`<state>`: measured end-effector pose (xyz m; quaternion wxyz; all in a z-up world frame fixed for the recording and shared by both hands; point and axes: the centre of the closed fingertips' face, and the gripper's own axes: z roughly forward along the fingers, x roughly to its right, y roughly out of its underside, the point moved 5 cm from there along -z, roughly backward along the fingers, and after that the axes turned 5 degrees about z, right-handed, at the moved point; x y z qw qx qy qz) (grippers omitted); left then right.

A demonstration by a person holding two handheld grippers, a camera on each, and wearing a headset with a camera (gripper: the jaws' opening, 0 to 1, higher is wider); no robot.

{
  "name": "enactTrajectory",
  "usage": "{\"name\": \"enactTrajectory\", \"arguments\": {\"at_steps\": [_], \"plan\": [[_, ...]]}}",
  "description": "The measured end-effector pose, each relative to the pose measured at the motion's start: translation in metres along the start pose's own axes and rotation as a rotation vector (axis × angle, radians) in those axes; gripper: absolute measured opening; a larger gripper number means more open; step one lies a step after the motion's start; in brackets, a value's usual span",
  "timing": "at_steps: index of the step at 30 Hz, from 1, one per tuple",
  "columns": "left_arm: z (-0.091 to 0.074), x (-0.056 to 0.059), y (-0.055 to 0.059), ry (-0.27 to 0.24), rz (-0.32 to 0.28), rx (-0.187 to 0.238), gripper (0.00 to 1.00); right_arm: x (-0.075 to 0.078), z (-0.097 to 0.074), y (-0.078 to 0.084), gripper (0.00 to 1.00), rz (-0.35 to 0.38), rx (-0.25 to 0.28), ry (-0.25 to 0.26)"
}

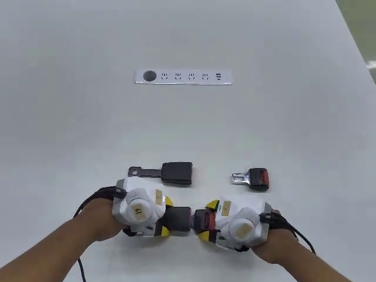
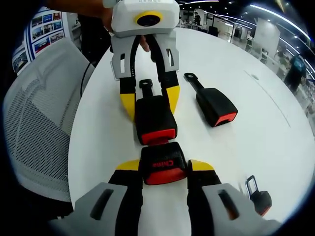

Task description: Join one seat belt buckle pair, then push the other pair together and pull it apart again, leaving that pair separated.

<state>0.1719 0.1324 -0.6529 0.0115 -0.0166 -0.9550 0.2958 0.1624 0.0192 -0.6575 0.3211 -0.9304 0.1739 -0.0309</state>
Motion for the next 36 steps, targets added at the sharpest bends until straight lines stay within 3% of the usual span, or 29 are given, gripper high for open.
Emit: {"name": "enactTrajectory", "arguments": {"at_steps": [12,21,36], "plan": [[-0.001,-0.002,-0.001,-0.011,-0.016,0.023,0.33,0.004,-0.003,-0.002,0.32,-0.030,-0.007,-0.017],[-0.001,-0.006,0.001,-0.009,-0.019,0.049,0.33,0.009,-0.004,0.000,0.32,-0.062,0.027,-0.055],[-0.004,-0.006,-0.001,0.007,-0.037,0.103,0.32,0.010,-0.007,0.006,0.31,-0.070,0.118,-0.049]]}}
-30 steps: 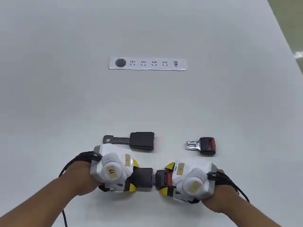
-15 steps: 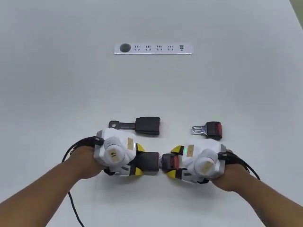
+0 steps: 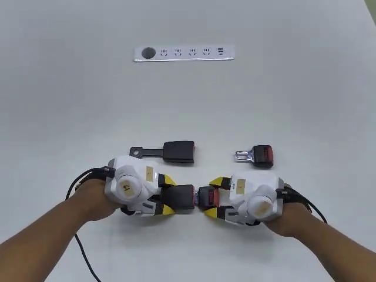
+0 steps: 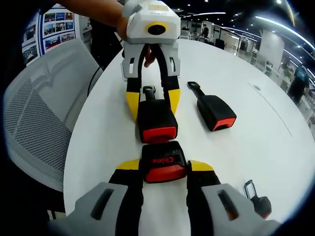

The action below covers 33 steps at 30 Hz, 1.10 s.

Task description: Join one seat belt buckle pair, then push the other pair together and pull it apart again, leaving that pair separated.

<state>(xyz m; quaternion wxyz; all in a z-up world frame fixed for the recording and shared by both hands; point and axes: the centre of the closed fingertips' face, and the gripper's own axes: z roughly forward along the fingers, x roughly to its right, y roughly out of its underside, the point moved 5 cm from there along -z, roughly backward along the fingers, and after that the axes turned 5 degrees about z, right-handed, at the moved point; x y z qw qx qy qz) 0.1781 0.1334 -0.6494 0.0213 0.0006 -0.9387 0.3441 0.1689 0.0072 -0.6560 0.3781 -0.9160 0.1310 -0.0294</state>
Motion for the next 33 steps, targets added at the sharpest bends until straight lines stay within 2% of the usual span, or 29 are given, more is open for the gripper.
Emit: {"name": "enactTrajectory", "arguments": {"at_steps": [17,29,33], "plan": [[-0.0007,0.0003,0.0010,0.016,-0.005,0.029,0.32,-0.0018,-0.0038,0.0010,0.31,0.024,0.054,0.003],[0.0012,-0.0013,0.0009,0.020,0.001,0.010,0.32,-0.0015,-0.0044,0.0018,0.32,0.058,0.062,0.011],[0.0023,-0.0009,-0.0009,0.017,0.007,-0.005,0.33,-0.0025,-0.0056,-0.0020,0.32,0.056,0.046,0.013]]}}
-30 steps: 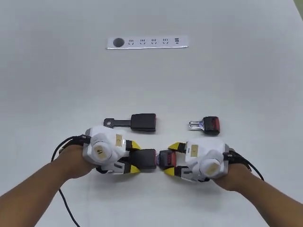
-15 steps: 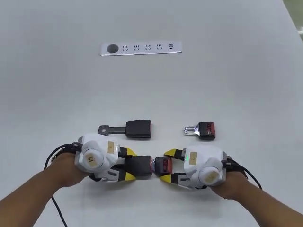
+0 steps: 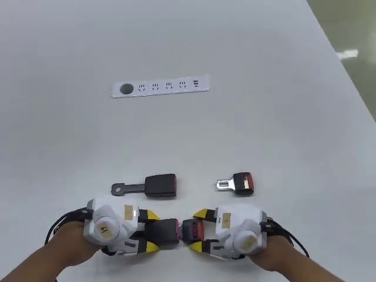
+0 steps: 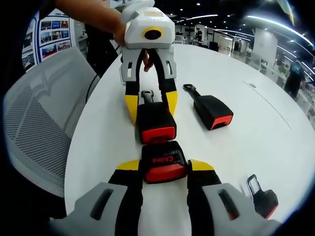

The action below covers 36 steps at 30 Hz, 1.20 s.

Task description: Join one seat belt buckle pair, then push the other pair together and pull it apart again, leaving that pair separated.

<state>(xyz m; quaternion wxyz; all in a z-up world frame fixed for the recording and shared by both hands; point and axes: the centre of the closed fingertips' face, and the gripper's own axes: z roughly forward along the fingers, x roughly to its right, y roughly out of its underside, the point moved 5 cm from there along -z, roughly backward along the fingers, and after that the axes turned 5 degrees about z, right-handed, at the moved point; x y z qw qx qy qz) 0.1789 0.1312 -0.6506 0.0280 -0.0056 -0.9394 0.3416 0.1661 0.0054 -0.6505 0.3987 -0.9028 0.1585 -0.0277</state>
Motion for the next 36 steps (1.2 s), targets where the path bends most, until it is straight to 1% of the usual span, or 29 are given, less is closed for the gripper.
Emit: {"name": "enactTrajectory", "arguments": {"at_steps": [3,5,8,10,13,18,24,27,29,32,33,34,35,36], "plan": [[0.000,0.000,-0.002,0.002,0.005,-0.014,0.33,-0.001,-0.001,-0.003,0.33,0.003,-0.013,0.001],[0.001,0.000,-0.002,0.001,0.012,-0.028,0.33,-0.002,-0.003,-0.008,0.33,0.012,-0.025,0.004],[0.002,0.000,-0.004,-0.003,0.018,-0.049,0.33,-0.003,-0.002,-0.007,0.33,0.018,-0.036,0.009],[0.002,0.001,-0.005,-0.006,0.022,-0.063,0.33,-0.002,-0.001,-0.006,0.33,0.009,-0.056,0.013],[0.002,0.002,-0.006,-0.013,0.048,-0.100,0.33,0.000,0.001,-0.004,0.33,0.000,-0.081,0.017],[0.002,0.002,-0.008,-0.015,0.056,-0.134,0.33,0.001,0.004,-0.001,0.33,-0.008,-0.111,0.024],[0.001,0.002,-0.008,-0.018,0.054,-0.144,0.34,0.001,0.005,-0.002,0.34,-0.017,-0.135,0.024],[0.001,0.002,-0.007,-0.017,0.057,-0.147,0.34,0.001,0.005,-0.001,0.34,-0.018,-0.137,0.029],[0.001,0.001,-0.007,-0.016,0.052,-0.145,0.34,0.001,0.005,-0.002,0.35,-0.038,-0.136,0.033],[-0.001,0.002,-0.008,-0.018,-0.002,-0.142,0.36,0.000,0.004,-0.003,0.36,-0.041,-0.132,0.039],[-0.002,0.003,-0.009,-0.018,-0.011,-0.130,0.37,0.002,0.003,-0.002,0.38,-0.039,-0.134,0.052],[-0.004,0.004,-0.010,-0.013,-0.014,-0.120,0.38,0.002,0.002,-0.002,0.40,-0.033,-0.135,0.051],[-0.007,0.004,-0.012,-0.015,-0.017,-0.102,0.41,0.002,0.000,-0.002,0.42,-0.018,-0.127,0.047],[-0.010,0.004,-0.014,-0.019,-0.026,-0.088,0.43,0.003,-0.001,-0.002,0.47,0.008,-0.108,0.044]]}}
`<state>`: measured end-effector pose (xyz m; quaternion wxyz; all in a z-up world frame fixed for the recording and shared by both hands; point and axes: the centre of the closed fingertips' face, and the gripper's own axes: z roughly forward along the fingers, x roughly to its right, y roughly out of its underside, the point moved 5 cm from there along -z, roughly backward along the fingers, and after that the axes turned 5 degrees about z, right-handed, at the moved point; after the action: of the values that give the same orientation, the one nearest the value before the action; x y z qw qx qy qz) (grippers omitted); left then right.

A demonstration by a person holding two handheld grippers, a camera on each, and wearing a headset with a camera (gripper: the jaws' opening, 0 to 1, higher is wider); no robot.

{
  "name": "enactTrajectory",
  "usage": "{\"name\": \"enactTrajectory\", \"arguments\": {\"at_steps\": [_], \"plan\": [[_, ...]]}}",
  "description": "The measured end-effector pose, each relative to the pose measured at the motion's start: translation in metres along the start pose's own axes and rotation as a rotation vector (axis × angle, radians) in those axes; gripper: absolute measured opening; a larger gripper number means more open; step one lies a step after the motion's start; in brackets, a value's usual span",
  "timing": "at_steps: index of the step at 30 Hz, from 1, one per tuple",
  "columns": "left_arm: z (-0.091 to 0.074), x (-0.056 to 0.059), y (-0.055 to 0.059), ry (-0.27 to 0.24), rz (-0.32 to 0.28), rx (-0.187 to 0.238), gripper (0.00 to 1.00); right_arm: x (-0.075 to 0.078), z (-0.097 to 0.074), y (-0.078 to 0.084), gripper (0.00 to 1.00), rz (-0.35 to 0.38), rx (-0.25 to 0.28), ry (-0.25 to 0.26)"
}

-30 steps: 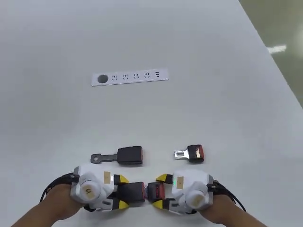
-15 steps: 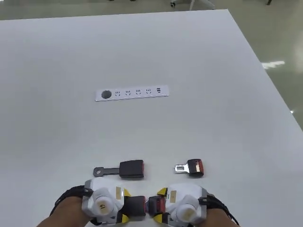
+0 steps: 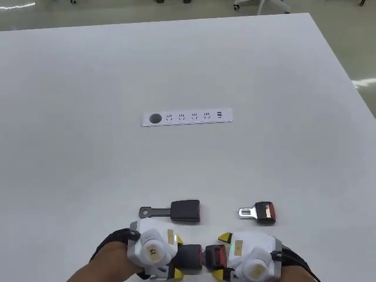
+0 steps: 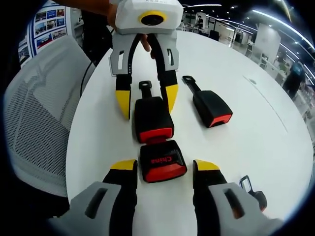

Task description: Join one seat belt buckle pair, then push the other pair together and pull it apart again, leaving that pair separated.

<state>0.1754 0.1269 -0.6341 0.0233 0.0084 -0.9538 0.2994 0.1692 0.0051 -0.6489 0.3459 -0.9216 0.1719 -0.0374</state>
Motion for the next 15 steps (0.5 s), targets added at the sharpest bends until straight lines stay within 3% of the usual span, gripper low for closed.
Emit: {"name": "enactTrajectory", "arguments": {"at_steps": [4,7,9,12,15], "plan": [[-0.013,-0.007,-0.006,-0.041,-0.052,0.068,0.52,0.003,-0.011,-0.001,0.63,0.034,0.022,-0.008],[-0.026,-0.014,-0.008,-0.068,-0.028,0.088,0.59,0.010,-0.018,0.002,0.62,0.032,0.040,0.007],[-0.035,-0.022,-0.011,-0.093,-0.062,0.125,0.61,0.015,-0.028,-0.001,0.61,0.043,0.074,0.018],[-0.046,-0.035,-0.011,-0.130,-0.059,0.139,0.62,0.025,-0.043,-0.001,0.60,0.058,0.103,0.034],[-0.053,-0.047,-0.012,-0.142,-0.083,0.168,0.63,0.040,-0.056,0.005,0.60,0.056,0.098,0.063]]}}
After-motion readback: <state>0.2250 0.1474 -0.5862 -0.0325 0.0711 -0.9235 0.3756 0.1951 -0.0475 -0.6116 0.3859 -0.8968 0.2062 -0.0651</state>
